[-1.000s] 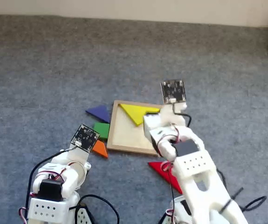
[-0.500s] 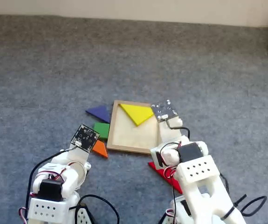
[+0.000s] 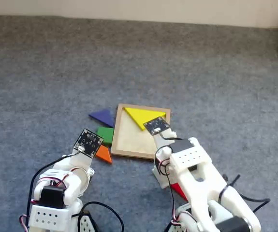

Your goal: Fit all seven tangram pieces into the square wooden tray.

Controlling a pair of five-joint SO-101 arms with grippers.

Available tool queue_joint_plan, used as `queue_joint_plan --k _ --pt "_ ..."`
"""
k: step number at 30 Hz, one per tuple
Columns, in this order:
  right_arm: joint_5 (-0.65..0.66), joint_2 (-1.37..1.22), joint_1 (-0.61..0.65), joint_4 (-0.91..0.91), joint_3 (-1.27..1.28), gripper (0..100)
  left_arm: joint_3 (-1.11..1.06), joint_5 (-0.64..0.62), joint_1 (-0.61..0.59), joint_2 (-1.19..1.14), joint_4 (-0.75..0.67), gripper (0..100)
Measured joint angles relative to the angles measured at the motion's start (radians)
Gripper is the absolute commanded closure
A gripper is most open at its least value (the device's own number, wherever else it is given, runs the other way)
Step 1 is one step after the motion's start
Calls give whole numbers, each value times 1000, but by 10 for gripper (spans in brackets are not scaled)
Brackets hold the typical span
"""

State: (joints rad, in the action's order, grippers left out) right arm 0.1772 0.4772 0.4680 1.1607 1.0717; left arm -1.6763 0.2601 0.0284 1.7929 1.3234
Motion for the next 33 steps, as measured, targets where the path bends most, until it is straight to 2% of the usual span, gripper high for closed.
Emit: queue_joint_plan --k 11,24,33 --pt "0 -215 0 31 -57 713 0 0 0 0 0 995" --pt "0 -224 2 -80 -57 710 0 0 0 0 0 995" --pt "0 -227 2 -91 -78 710 0 0 0 0 0 995"
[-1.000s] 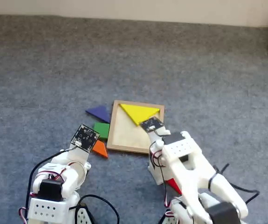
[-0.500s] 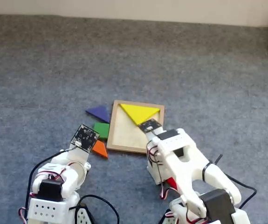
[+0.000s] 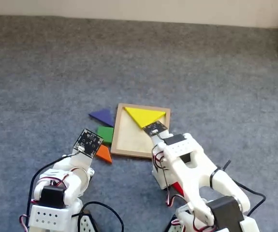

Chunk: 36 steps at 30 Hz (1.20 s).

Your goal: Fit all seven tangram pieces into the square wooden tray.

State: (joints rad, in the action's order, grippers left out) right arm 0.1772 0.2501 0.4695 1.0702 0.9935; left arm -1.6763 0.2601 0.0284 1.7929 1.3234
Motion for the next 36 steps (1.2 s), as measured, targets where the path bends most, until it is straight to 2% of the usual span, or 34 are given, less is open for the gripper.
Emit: queue_joint_plan --k 7,19,26,36 --pt "-2 -14 -3 15 -101 710 0 0 0 0 0 995" --pt "-2 -14 -2 14 -107 710 0 0 0 0 0 995" --pt "-2 -34 0 -107 -89 710 0 0 0 0 0 995" --pt "-2 -48 3 -123 -77 710 0 0 0 0 0 995"
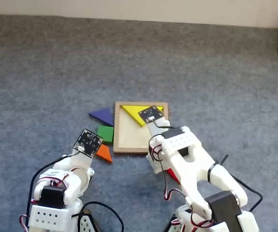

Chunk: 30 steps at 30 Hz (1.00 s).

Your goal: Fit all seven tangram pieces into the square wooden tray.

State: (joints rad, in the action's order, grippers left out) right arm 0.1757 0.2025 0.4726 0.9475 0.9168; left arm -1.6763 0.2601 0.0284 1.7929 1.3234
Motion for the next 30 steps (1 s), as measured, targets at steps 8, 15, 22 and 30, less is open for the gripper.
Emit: queue_joint_plan --k 8,15,22,30 --pt "160 63 0 0 12 710 0 0 0 0 0 995" --pt "255 63 0 -2 12 710 0 0 0 0 0 995" --pt "273 68 0 -3 40 710 0 0 0 0 0 995" --pt "273 84 0 3 66 711 0 0 0 0 0 995"
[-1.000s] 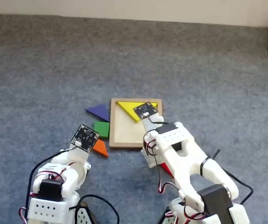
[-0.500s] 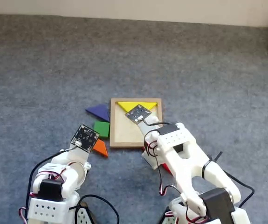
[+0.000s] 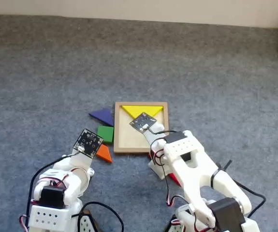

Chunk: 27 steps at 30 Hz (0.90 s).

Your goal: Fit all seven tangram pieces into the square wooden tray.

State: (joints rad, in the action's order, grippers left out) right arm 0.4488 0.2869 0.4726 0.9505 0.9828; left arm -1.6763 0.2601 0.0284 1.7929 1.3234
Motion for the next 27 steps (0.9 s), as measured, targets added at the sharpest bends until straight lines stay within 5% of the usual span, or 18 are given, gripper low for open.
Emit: queue_joint_plan --k 27 --pt "0 12 2 184 2 714 0 0 0 0 0 995"
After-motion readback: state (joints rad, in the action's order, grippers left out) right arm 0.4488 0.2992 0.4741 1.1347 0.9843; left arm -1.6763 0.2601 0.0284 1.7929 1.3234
